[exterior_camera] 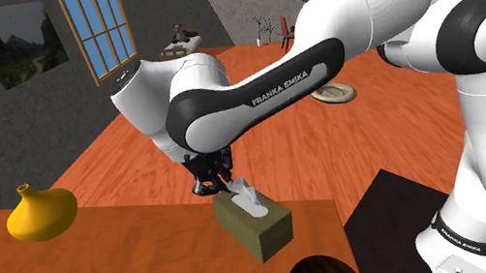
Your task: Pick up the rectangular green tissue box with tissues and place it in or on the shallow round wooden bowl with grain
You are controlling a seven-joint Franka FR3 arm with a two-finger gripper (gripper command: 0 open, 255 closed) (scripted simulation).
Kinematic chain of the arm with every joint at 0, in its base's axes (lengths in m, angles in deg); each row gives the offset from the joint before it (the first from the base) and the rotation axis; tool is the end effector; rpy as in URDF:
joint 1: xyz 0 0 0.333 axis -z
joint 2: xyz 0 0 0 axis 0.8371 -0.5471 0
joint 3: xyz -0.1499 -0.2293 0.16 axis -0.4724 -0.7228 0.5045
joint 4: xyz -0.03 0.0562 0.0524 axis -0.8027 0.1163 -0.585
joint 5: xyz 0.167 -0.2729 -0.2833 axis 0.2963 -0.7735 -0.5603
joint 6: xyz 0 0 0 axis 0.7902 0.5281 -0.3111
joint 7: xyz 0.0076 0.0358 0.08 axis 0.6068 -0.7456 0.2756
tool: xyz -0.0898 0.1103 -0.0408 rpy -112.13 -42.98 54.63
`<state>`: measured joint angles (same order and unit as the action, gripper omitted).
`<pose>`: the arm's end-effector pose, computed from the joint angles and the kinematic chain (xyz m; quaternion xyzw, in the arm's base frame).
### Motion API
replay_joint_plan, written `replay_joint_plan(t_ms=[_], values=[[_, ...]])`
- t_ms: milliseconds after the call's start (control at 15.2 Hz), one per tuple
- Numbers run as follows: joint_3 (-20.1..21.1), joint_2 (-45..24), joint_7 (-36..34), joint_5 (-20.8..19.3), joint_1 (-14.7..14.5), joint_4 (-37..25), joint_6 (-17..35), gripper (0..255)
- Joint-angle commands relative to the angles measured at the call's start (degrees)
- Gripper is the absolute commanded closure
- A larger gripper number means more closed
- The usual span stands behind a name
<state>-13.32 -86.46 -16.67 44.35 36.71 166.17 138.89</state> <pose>0.5007 0.4322 0.3680 0.9763 0.0791 -0.0682 0.1898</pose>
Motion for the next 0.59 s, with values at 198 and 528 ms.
replay_joint_plan(t_ms=[198,528], values=[[2.4,10.0,-2.0,4.6,1.6,12.1,2.7,255],[4.5,20.4,-2.8,10.4,2.2,22.9,4.4,255]])
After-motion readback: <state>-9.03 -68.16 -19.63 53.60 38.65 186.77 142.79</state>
